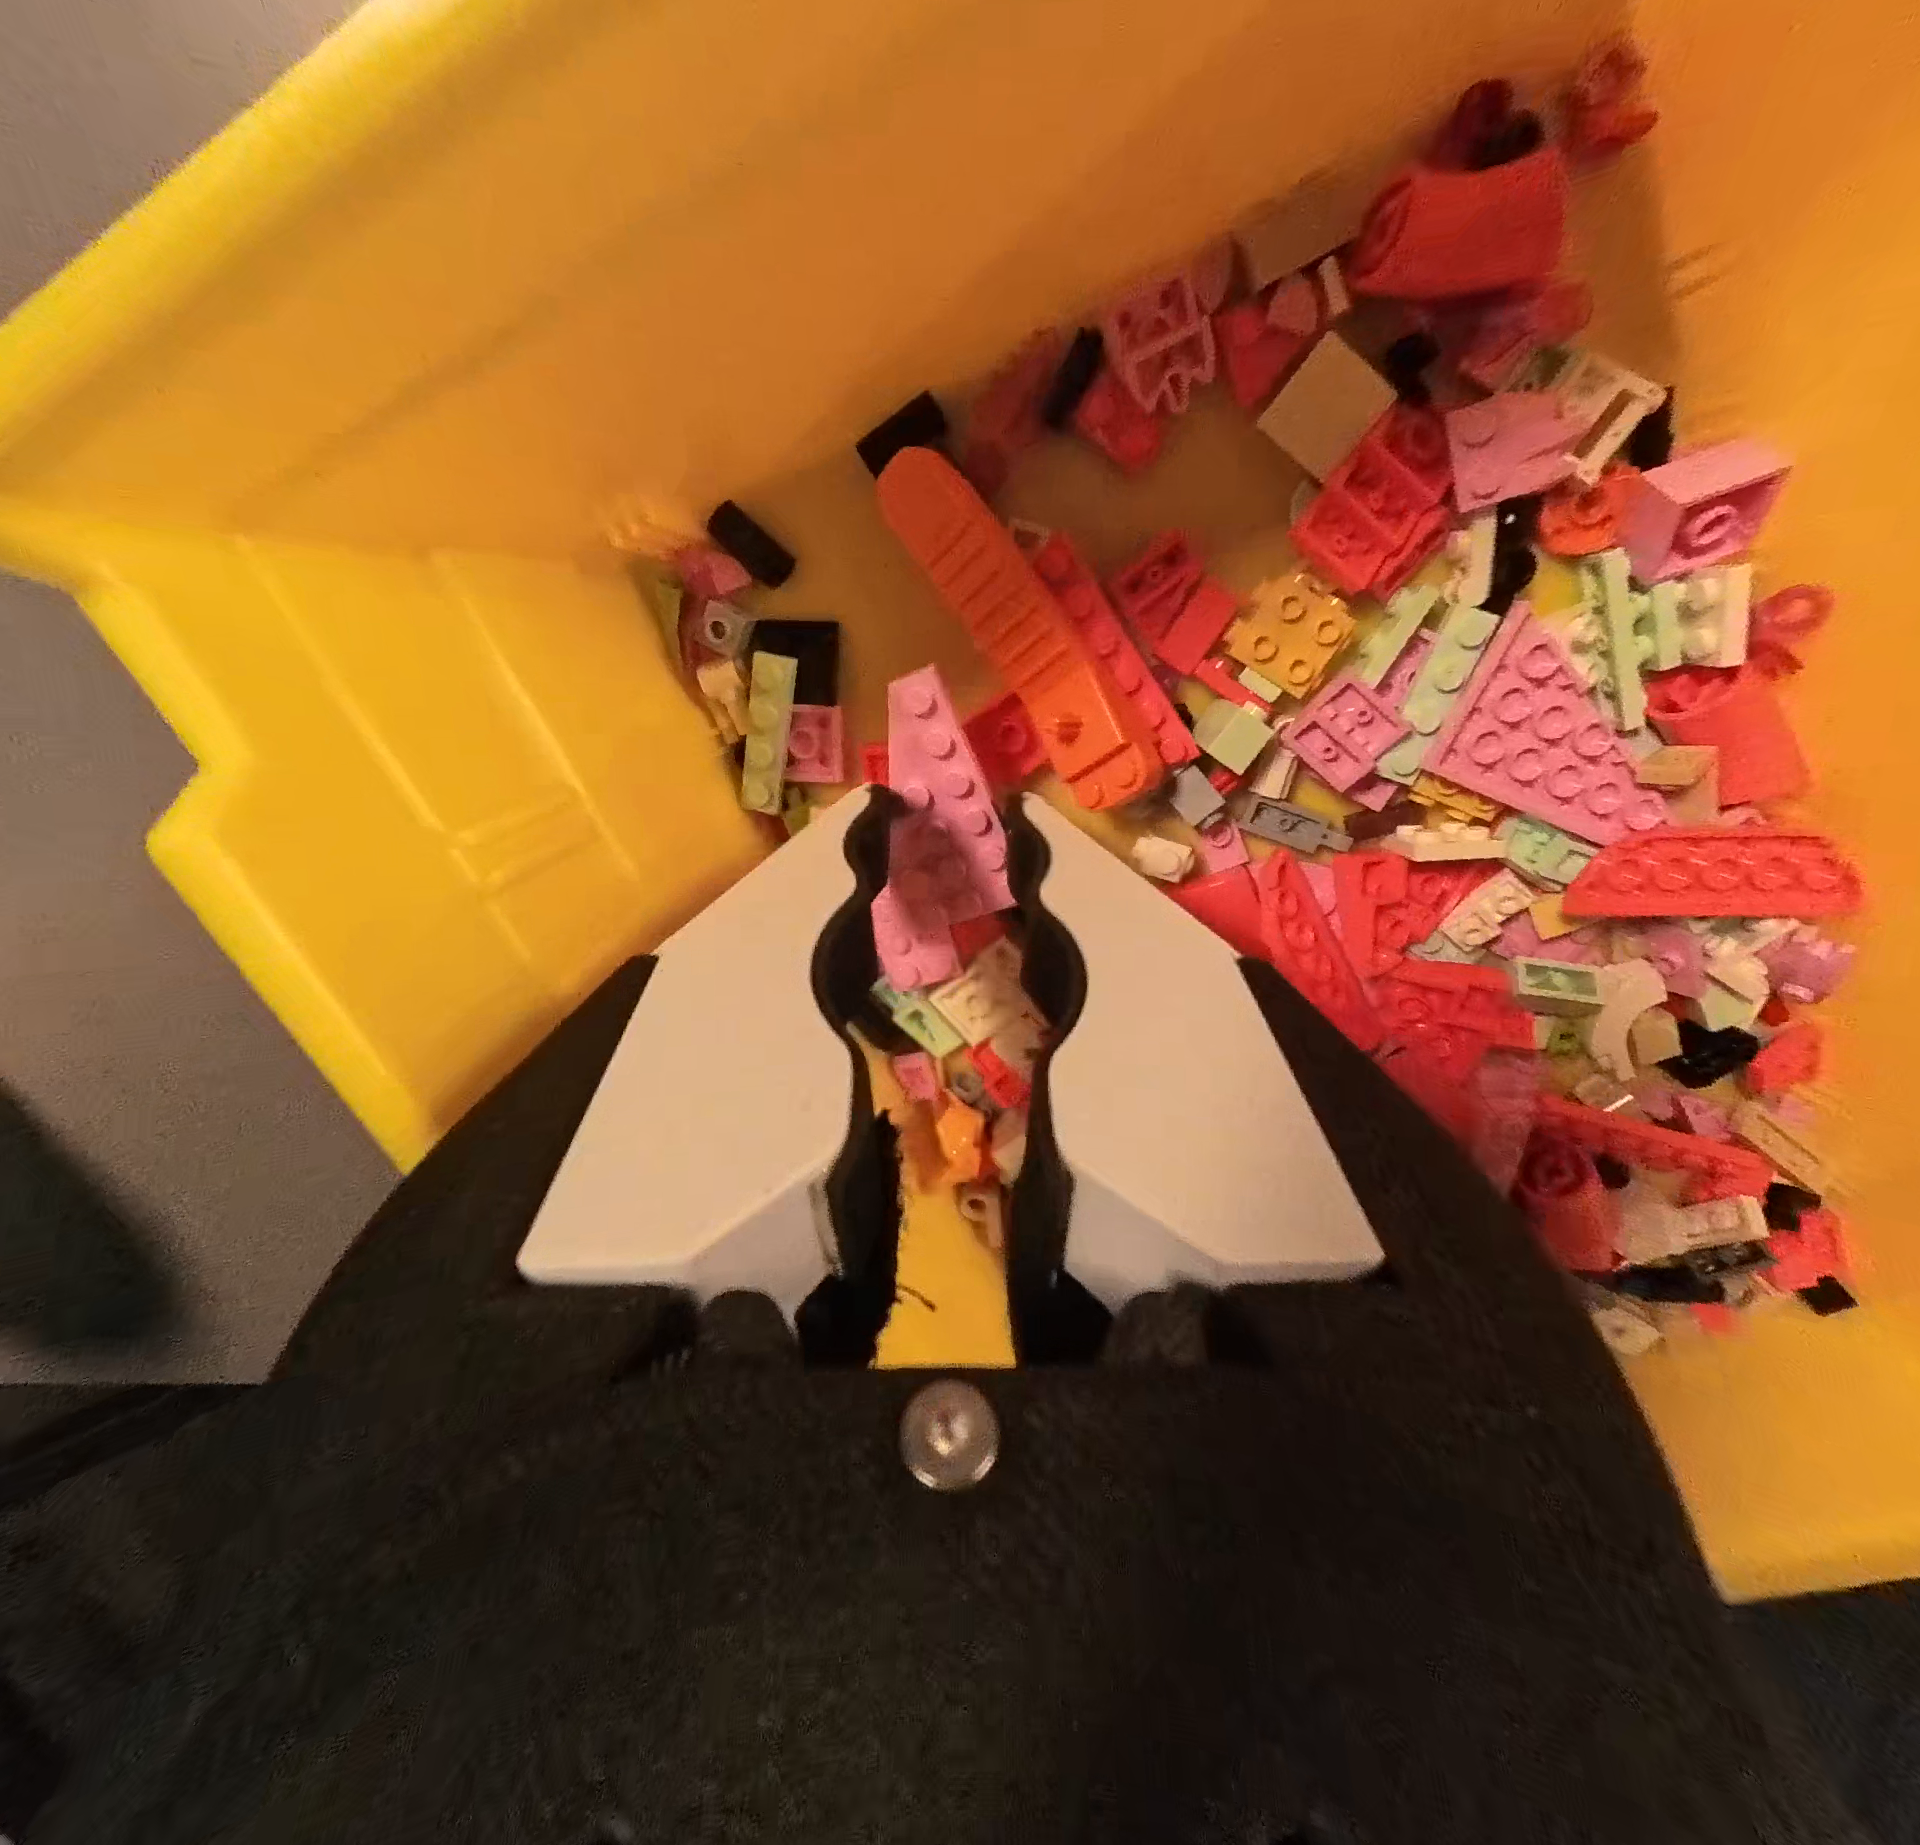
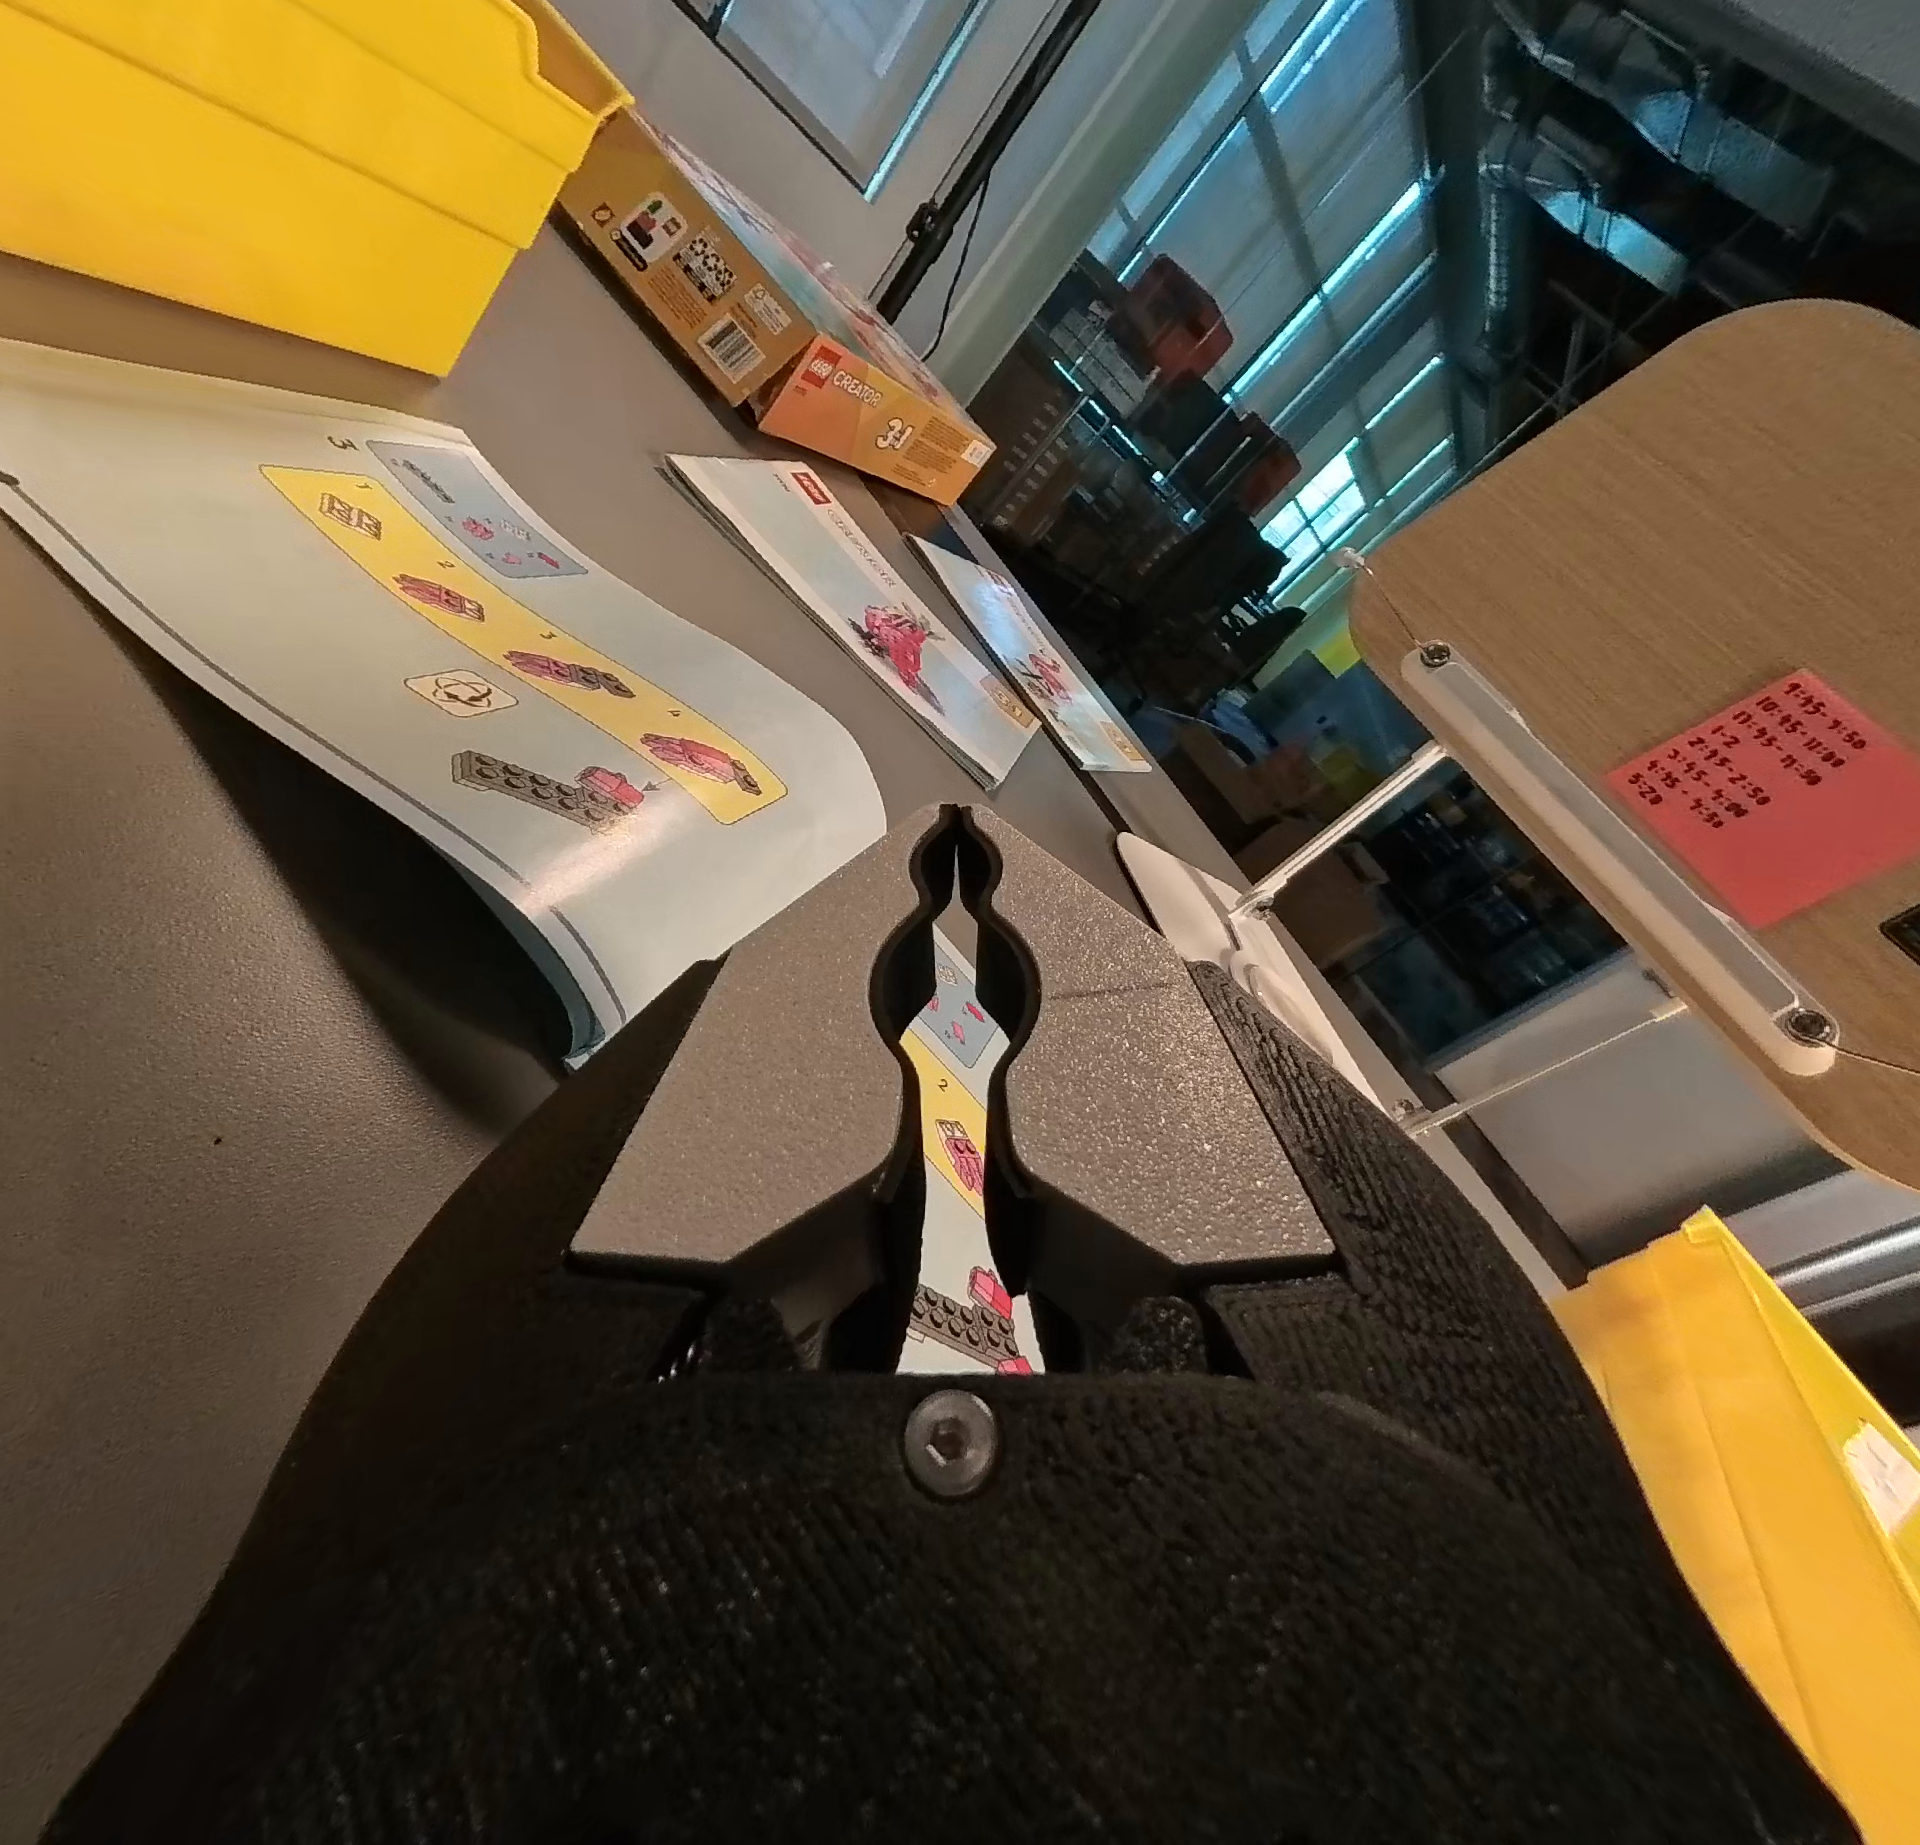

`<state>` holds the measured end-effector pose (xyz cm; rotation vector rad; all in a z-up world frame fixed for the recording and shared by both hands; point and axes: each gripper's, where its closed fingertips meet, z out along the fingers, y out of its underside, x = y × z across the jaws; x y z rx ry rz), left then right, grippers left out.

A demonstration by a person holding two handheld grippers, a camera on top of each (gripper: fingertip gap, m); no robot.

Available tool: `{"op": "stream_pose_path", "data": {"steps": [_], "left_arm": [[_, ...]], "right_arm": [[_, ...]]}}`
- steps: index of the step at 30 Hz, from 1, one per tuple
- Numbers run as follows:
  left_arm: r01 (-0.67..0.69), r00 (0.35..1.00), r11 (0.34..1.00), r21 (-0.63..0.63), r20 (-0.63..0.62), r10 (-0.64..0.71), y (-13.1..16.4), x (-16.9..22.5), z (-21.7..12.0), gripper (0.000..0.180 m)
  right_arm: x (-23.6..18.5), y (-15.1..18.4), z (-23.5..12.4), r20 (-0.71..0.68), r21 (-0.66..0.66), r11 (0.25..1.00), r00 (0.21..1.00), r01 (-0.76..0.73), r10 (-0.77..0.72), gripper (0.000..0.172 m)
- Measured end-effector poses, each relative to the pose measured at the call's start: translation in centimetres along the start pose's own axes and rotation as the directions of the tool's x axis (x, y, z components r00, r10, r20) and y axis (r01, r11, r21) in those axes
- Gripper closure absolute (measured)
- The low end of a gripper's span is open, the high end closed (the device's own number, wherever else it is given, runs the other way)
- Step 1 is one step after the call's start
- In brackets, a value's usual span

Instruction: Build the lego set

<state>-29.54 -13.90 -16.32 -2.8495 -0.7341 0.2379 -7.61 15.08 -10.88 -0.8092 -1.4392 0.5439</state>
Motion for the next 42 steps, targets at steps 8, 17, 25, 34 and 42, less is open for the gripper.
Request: {"op": "stream_pose_path", "data": {"steps": [8,17,25,34,42], "left_arm": [[-0.062,0.998,0.998,-0.014,0.008,0.062,0.3,0.8,0.5,0.119],[-0.011,1.0,0.996,-0.091,-0.022,0.009,3.7,2.2,-1.1,0.104],[-0.015,0.993,0.989,-0.15,-0.114,-0.002,5.6,4.0,-1.8,0.129],[-0.052,0.979,0.982,-0.184,-0.206,0.013,6.4,6.0,-2.1,0.141],[-0.062,0.985,0.992,-0.108,-0.165,0.043,4.6,5.6,-1.8,0.164]], "right_arm": [[0.0,0.0,0.0,0.0,0.0,1.0,1.0,0.002,-0.002,0.172],[-0.1,0.0,0.0,0.002,-0.001,1.0,1.0,0.003,-0.003,0.172],[0.0,0.0,0.0,0.001,0.0,1.0,1.0,0.001,-0.001,0.172],[0.0,0.0,0.0,0.002,0.0,1.0,1.0,-0.001,0.001,0.172],[0.0,0.0,0.0,0.002,0.002,1.0,1.0,-0.002,0.002,0.172]]}}
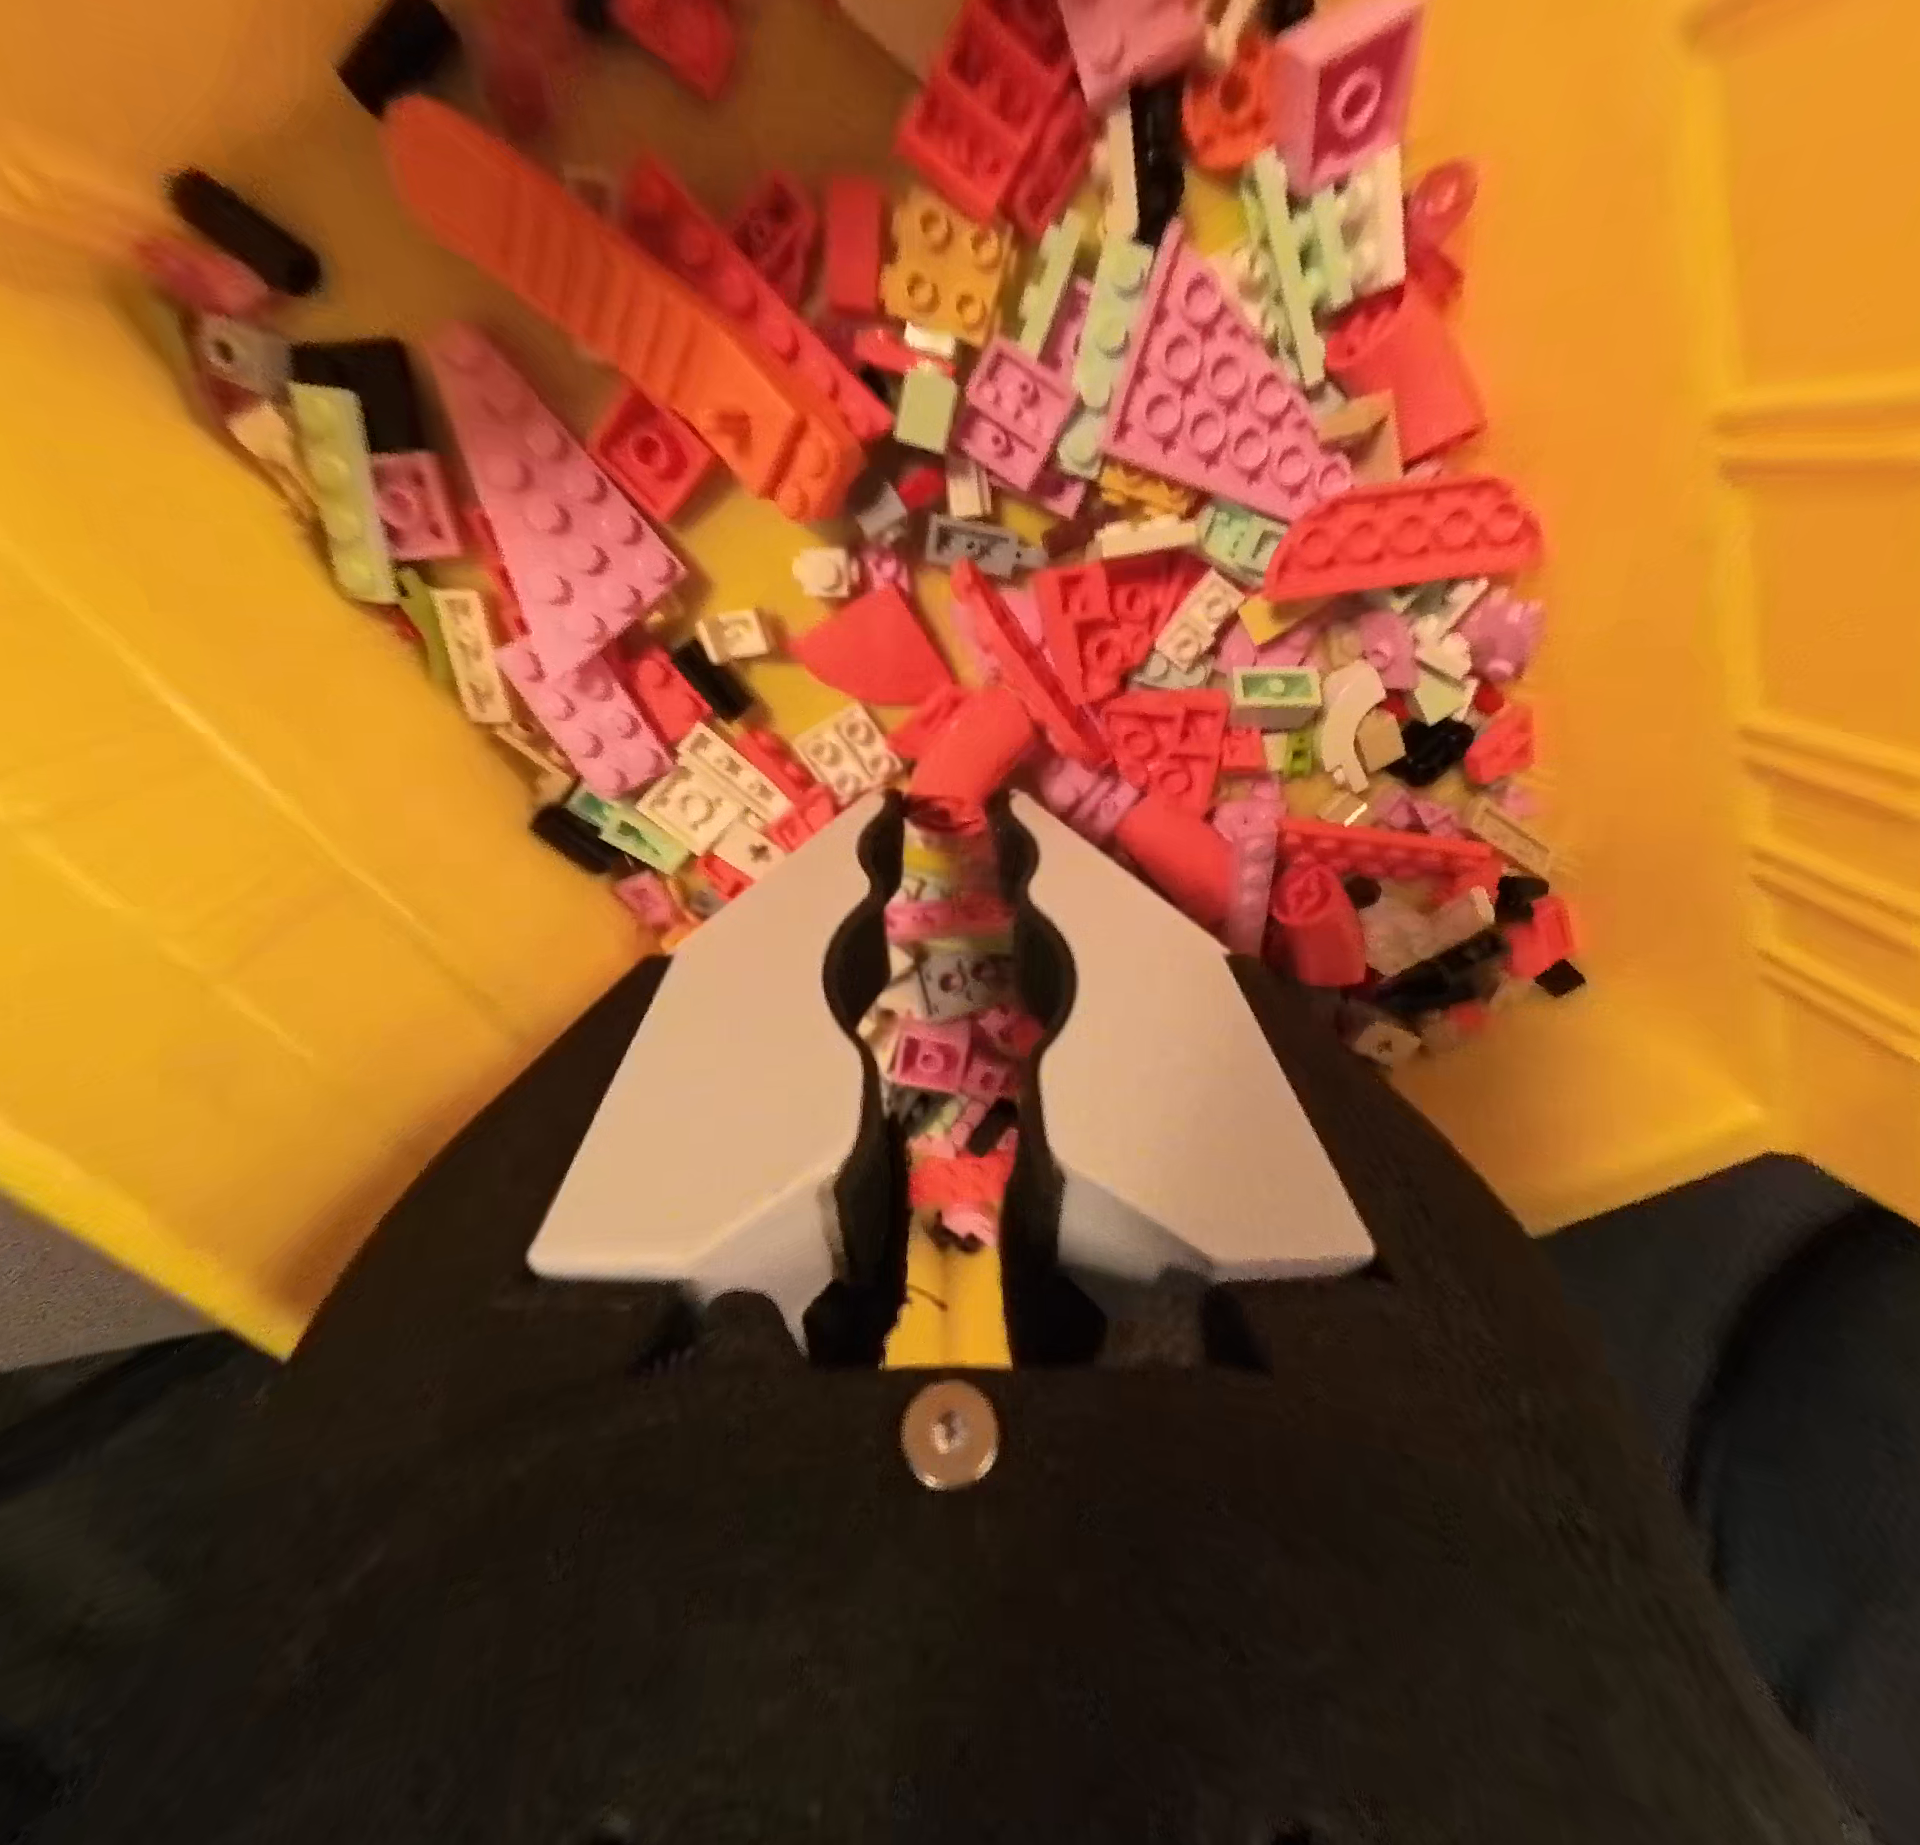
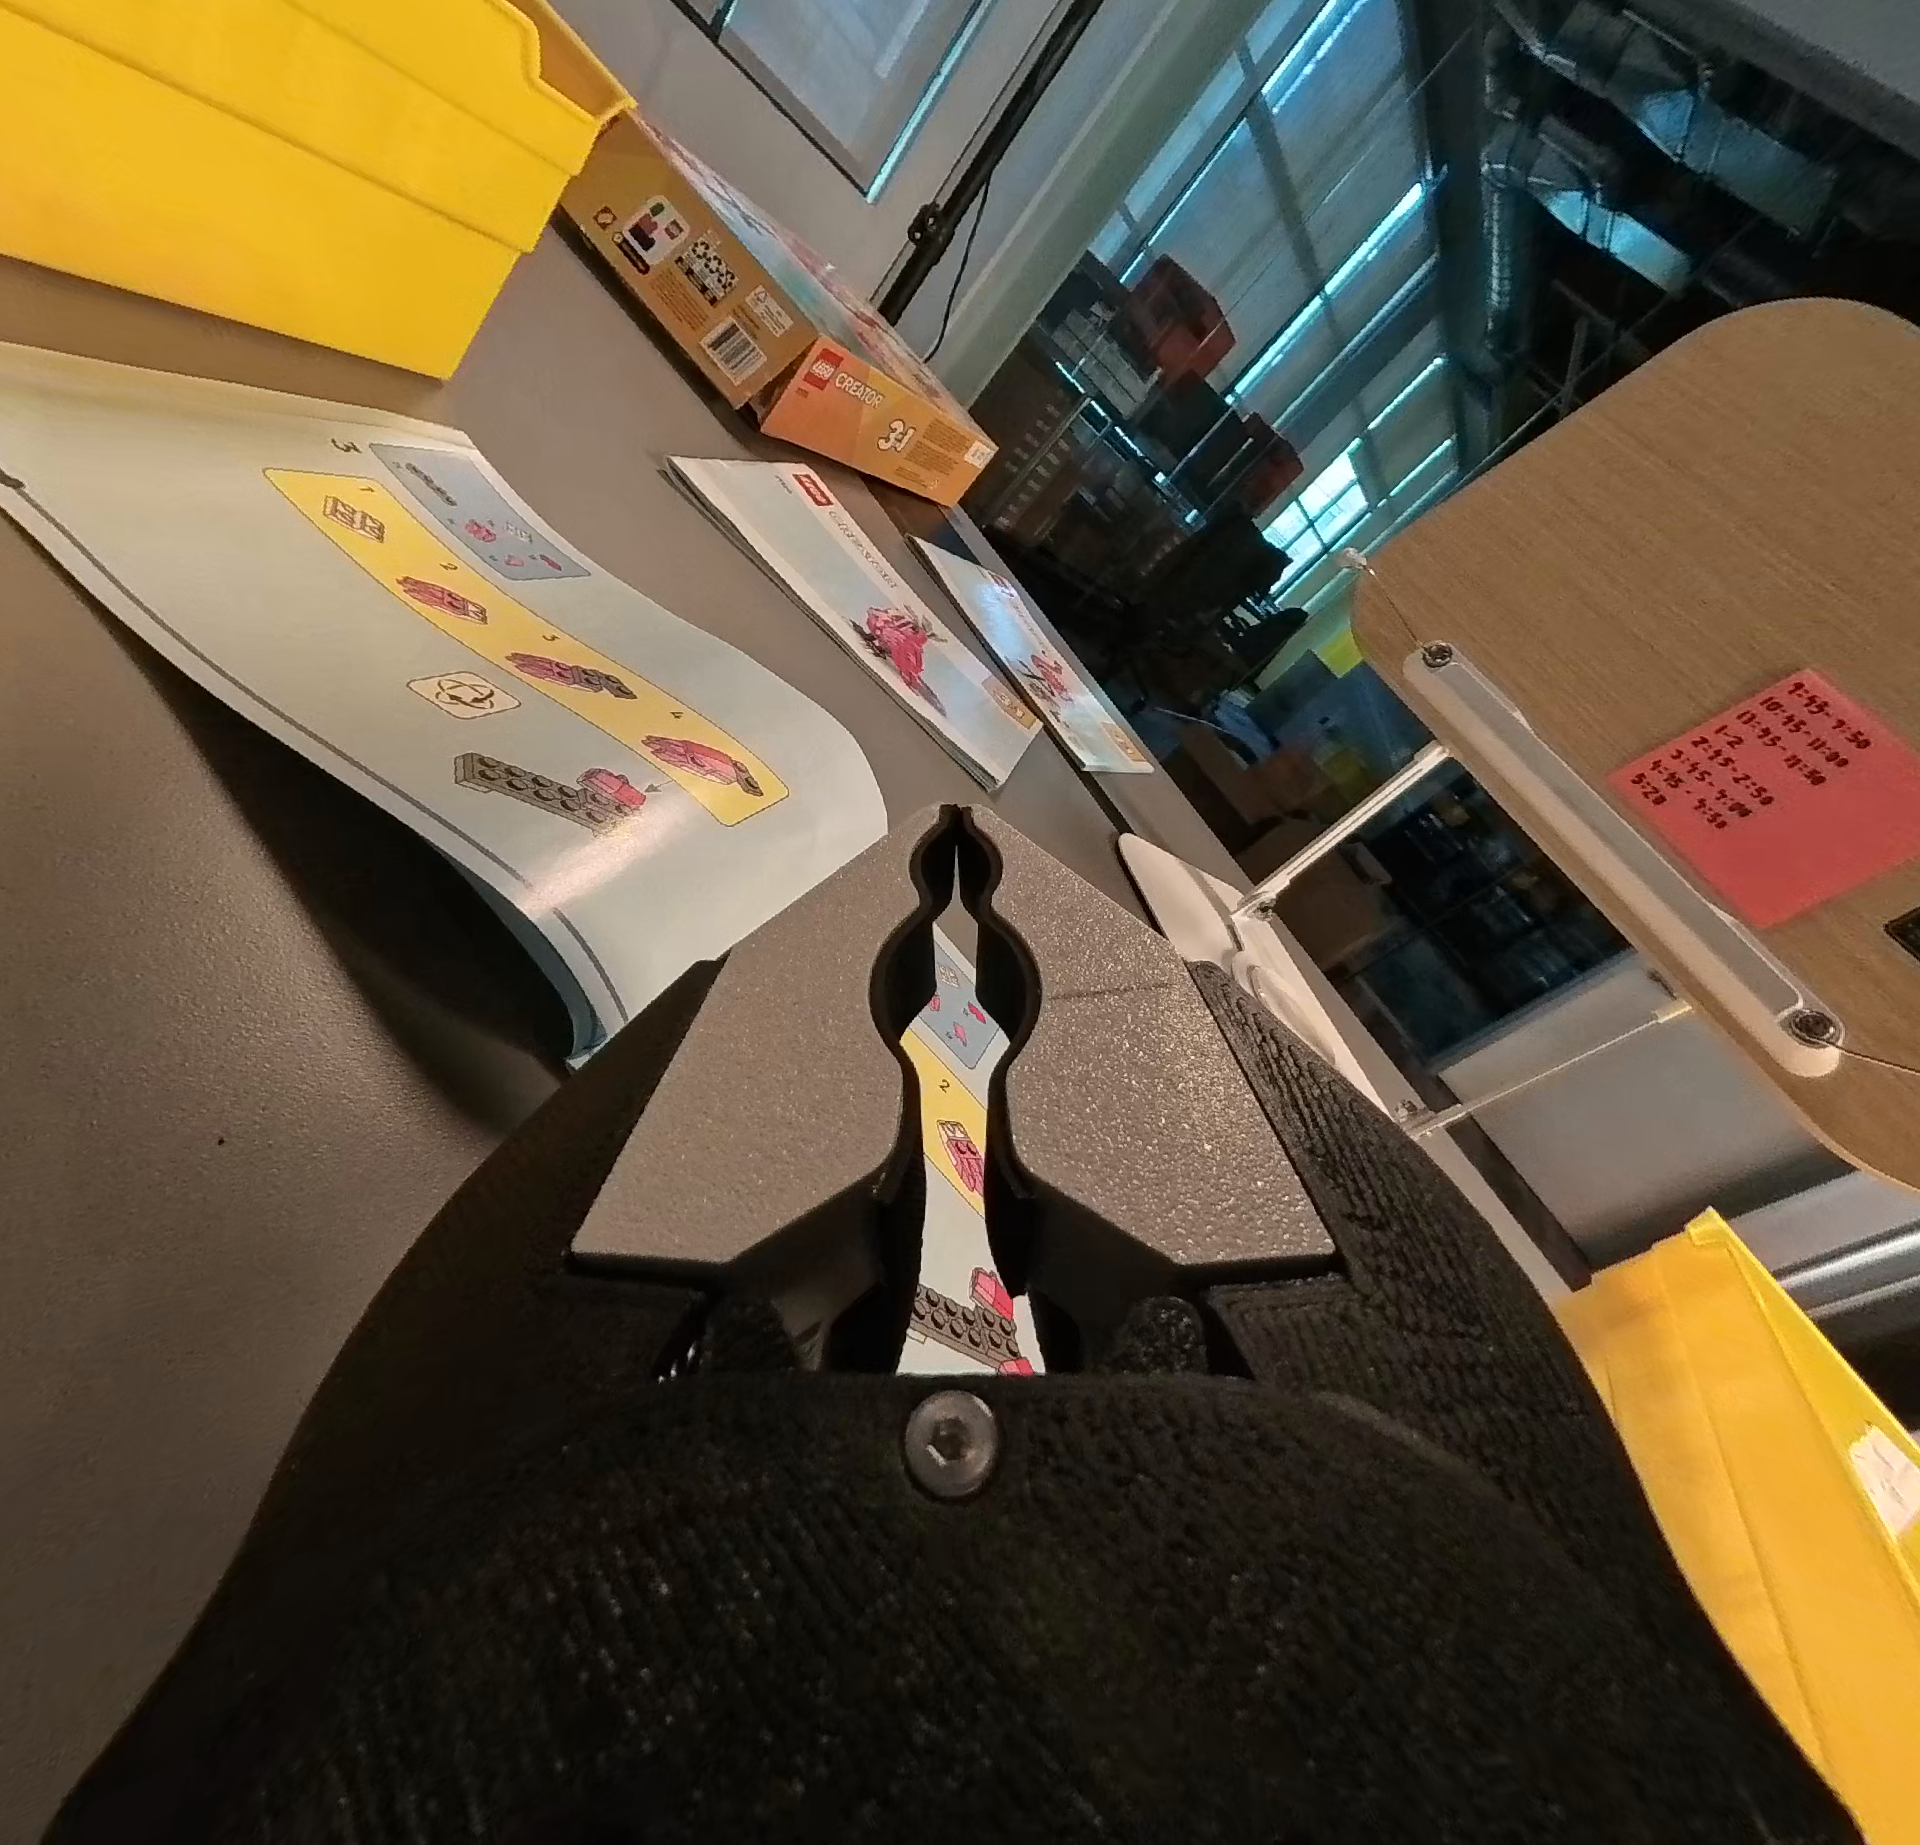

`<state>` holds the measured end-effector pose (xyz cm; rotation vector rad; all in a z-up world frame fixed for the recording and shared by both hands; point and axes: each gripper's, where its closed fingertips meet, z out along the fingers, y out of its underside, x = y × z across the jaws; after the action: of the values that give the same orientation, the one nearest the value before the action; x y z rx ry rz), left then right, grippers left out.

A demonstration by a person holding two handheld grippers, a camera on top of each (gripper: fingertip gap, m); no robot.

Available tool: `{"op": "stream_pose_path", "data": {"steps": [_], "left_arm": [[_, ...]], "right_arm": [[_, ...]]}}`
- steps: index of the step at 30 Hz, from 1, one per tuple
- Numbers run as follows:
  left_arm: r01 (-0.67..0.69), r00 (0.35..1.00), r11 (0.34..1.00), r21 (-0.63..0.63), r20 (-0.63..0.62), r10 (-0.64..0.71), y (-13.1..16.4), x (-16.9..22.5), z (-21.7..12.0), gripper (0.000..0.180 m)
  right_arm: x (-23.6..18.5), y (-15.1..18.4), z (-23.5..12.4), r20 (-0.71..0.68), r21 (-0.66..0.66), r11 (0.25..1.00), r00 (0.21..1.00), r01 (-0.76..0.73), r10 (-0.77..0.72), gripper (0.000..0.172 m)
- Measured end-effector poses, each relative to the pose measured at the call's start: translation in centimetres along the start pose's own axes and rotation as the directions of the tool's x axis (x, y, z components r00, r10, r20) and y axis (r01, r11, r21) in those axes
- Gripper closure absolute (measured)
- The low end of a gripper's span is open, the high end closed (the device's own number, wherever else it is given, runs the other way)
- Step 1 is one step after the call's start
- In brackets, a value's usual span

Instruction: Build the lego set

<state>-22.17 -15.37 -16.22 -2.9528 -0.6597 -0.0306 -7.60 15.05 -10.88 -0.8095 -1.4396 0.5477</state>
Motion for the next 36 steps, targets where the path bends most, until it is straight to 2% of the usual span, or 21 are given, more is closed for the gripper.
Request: {"op": "stream_pose_path", "data": {"steps": [3,5,7,11,15,24,29,33,36], "left_arm": [[0.031,0.998,0.996,0.085,0.056,-0.036,-1.4,-1.4,-0.5,0.164],[0.067,0.995,0.995,0.075,0.069,-0.072,-0.9,-1.7,-0.7,0.145],[0.079,0.994,0.996,0.049,0.073,-0.082,0.1,-1.3,-0.8,0.14],[0.055,0.997,0.998,-0.017,0.049,-0.055,2.0,0.1,-0.8,0.158],[0.042,0.999,0.996,-0.081,0.026,-0.04,3.1,0.4,0.0,0.167],[0.051,0.998,0.998,-0.023,-0.038,-0.052,1.7,0.8,0.3,0.158],[0.04,0.997,0.998,-0.051,-0.066,-0.044,1.9,1.2,0.9,0.154],[0.04,0.998,0.996,-0.083,-0.04,-0.043,2.4,0.8,1.4,0.155],[0.045,0.997,0.996,-0.073,-0.052,-0.049,2.4,0.7,1.4,0.164]], "right_arm": [[0.0,0.0,0.0,0.0,0.0,1.0,1.0,0.001,-0.001,0.172],[0.0,0.0,0.0,0.0,0.001,1.0,1.0,0.0,0.0,0.172],[0.0,0.0,0.0,0.0,0.0,1.0,1.0,-0.002,0.002,0.172],[0.0,0.0,0.0,0.001,-0.002,1.0,1.0,0.0,0.0,0.172],[0.0,0.0,0.0,0.001,0.0,1.0,1.0,0.0,0.0,0.172],[0.0,0.0,0.0,0.003,0.001,1.0,1.0,-0.001,0.001,0.172],[0.0,-0.1,0.0,0.005,0.002,1.0,1.0,0.0,0.0,0.172],[-0.1,-0.1,0.0,0.005,0.002,1.0,1.0,0.001,-0.001,0.172],[-0.1,-0.1,0.0,0.005,0.002,1.0,1.0,0.0,-0.001,0.172]]}}
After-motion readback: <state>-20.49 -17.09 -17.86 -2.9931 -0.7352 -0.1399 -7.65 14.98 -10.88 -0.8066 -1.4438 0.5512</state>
